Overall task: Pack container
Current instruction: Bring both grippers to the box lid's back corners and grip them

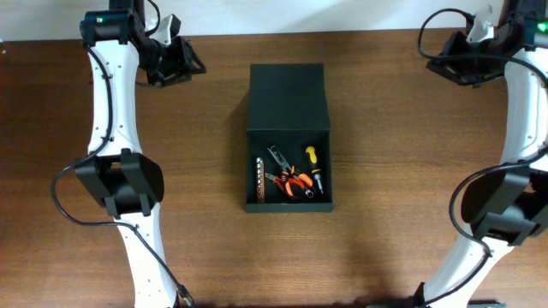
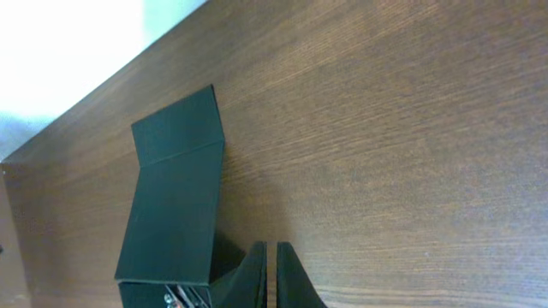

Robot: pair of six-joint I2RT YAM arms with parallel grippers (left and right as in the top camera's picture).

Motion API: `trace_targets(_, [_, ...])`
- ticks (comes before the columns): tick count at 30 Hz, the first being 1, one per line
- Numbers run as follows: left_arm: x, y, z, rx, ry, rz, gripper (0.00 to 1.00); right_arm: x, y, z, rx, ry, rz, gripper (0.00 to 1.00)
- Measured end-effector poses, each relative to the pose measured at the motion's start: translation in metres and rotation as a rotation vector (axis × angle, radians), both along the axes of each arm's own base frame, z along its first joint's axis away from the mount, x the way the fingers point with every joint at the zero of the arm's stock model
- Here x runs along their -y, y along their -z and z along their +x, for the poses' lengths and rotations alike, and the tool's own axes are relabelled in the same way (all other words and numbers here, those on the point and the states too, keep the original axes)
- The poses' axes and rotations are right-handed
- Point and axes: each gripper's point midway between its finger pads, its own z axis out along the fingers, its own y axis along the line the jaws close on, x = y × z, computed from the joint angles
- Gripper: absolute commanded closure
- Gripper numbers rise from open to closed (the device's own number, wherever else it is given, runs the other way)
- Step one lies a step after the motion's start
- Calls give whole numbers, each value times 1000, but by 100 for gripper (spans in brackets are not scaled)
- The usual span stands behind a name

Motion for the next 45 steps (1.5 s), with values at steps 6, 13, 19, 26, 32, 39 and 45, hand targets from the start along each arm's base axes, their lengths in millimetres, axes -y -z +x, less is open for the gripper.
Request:
trace_targets(6, [4, 28, 5, -61, -16, -11, 98, -27, 50, 3, -109, -55, 18, 96])
trace_targets(13, [25, 90, 2, -191, 12, -12, 98, -74, 117, 2, -253, -148, 80, 96])
trace_targets(19, [40, 104, -1, -218, 41, -9, 98, -95, 113, 4, -234, -191, 136, 96])
trace_targets(26, [40, 104, -1, -220, 41, -12, 98, -109, 118, 6, -231, -220, 194, 96])
trace_targets(32, [43, 104, -1, -225, 45, -35, 98, -121, 140, 3, -277, -240, 223, 96])
trace_targets(39, [48, 120, -4, -278, 31, -71, 98, -134, 145, 4, -280, -262, 244, 96])
trace_targets(45, [52, 146, -11, -346, 29, -84, 98, -142, 144, 4, -280, -269, 247, 96])
